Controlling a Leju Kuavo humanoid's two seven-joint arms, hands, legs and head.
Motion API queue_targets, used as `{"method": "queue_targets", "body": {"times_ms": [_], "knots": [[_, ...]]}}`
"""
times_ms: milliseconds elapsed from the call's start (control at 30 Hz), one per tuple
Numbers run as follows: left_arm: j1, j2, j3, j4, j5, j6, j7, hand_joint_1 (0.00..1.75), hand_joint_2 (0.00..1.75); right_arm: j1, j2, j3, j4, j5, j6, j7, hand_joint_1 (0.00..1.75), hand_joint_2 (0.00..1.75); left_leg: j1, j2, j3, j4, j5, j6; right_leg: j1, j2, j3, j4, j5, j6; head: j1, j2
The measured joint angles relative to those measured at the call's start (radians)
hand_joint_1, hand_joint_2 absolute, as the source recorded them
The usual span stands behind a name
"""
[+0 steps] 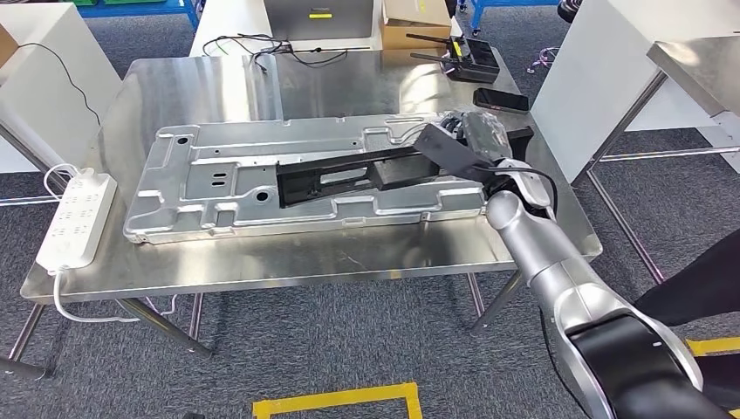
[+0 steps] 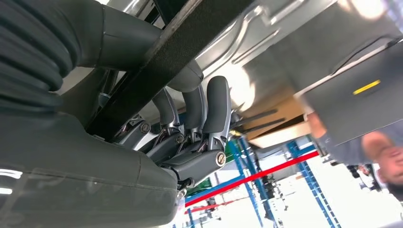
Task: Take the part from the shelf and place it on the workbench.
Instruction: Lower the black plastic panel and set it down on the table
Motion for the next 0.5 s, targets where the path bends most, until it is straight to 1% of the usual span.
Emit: {"method": "queue_targets", "body": {"times_ms": [233, 500], "knots": [[0.010, 0.000, 0.000, 0.000, 0.001, 0.003, 0.005, 0.00, 1.75, 0.017, 0.002, 0.015, -0.007, -0.007, -0.025, 0.009, 1.75, 1.75, -0.002, 0.000, 0.000, 0.000, 0.000, 0.000, -0.001, 0.000, 0.000, 0.000, 0.000, 0.000, 0.000, 0.000], [0.010, 0.000, 0.000, 0.000, 0.001, 0.001, 0.002, 0.00, 1.75, 0.019, -0.006, 0.016, -0.007, -0.013, -0.028, 0.005, 1.75, 1.75, -0.002, 0.000, 0.000, 0.000, 0.000, 0.000, -0.001, 0.000, 0.000, 0.000, 0.000, 0.000, 0.000, 0.000]]}}
